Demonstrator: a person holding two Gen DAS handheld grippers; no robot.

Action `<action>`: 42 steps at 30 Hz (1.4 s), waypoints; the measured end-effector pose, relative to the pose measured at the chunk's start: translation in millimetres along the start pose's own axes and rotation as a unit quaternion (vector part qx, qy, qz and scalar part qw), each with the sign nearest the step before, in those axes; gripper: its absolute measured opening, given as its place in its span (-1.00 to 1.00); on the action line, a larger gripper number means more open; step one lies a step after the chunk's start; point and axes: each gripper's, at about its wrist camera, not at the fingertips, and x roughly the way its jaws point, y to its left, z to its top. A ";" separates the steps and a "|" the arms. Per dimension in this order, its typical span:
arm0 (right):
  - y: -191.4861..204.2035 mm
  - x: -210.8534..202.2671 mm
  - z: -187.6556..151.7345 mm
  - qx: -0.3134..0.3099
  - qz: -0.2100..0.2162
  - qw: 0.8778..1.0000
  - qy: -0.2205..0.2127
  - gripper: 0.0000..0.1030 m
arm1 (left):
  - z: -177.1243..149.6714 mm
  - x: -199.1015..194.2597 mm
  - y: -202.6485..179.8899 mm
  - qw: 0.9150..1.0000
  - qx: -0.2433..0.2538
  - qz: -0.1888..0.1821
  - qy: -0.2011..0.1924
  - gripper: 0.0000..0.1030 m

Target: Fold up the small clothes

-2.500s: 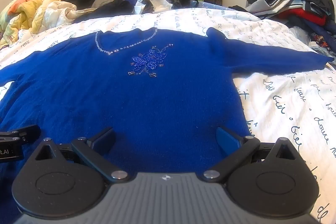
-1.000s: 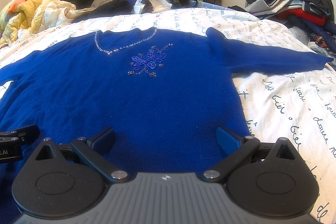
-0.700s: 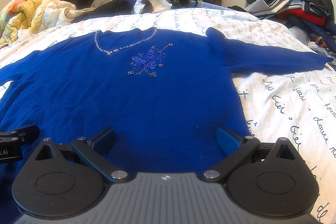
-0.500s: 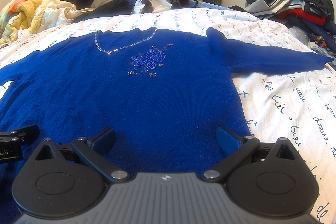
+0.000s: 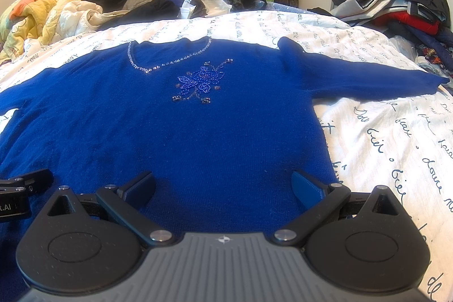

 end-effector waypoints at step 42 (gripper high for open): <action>-451.0 94.3 93.3 0.484 -0.059 0.868 -0.089 1.00 | 0.7 -0.5 -0.3 1.000 0.000 0.000 -0.001 1.00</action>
